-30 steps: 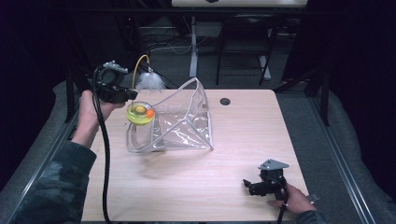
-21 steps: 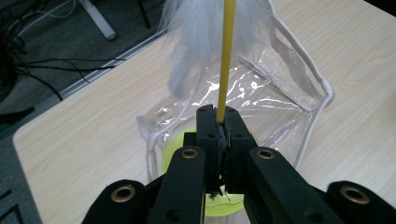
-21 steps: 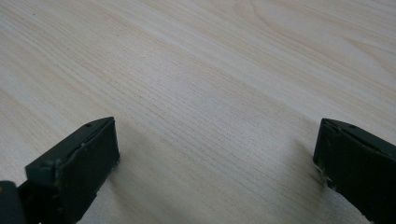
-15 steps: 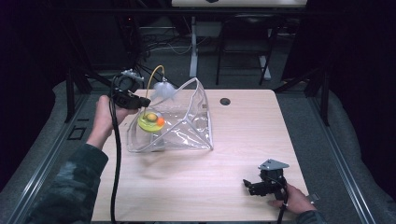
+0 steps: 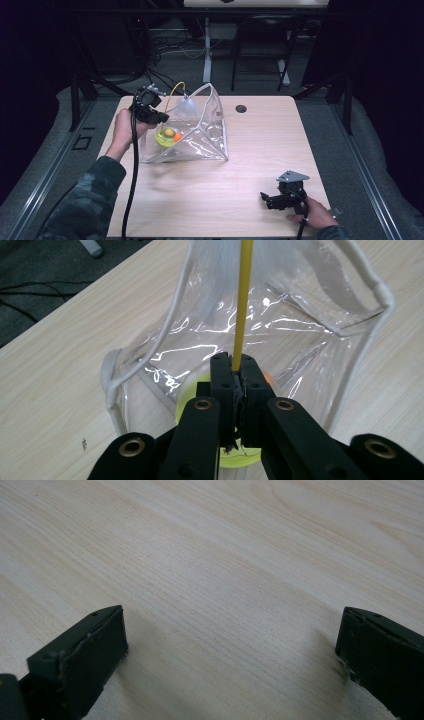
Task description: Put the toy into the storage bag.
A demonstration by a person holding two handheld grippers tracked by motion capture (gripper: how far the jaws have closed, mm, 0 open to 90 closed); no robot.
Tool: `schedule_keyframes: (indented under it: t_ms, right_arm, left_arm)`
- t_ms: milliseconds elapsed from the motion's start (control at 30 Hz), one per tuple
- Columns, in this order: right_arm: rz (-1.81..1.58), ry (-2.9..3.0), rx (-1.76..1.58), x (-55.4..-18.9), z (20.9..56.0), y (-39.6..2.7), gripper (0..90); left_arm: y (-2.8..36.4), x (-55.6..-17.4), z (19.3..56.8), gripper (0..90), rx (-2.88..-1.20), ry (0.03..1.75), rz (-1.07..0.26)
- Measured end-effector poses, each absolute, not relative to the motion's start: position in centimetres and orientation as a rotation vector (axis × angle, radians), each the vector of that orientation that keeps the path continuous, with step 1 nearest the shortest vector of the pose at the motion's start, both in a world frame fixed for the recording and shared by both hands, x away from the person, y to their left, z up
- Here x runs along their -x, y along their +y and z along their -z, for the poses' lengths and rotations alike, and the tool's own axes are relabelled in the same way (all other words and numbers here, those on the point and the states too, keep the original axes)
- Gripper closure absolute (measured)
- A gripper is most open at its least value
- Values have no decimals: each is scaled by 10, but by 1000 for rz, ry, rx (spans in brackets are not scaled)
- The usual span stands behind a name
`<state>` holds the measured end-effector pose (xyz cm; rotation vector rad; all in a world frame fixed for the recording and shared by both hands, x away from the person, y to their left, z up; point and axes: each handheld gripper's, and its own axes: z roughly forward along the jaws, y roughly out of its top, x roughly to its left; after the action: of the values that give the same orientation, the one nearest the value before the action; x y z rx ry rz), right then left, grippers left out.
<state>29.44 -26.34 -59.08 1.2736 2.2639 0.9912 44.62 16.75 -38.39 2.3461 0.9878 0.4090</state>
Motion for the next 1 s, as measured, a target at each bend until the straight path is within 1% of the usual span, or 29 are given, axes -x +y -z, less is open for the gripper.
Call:
schedule_keyframes:
  t_ms: [200, 233, 333, 400, 1000]
  right_arm:
    - [-993, 2262, -1271, -295, 591, -263, 0]
    - [-938, 2287, -1250, -294, 590, -265, 0]
    - [-939, 2287, -1251, -294, 590, -265, 0]
    - [-939, 2287, -1251, -294, 590, -265, 0]
    - [-938, 2287, -1250, -294, 590, -265, 0]
  left_arm:
    - [166, -453, 399, 880, -2355, 1017, -407]
    - [165, -453, 401, 880, -2355, 1016, -426]
    - [165, -455, 408, 880, -2359, 1017, -437]
    - [166, -457, 413, 879, -2351, 1036, -423]
    - [156, -470, 436, 879, -2341, 1082, -409]
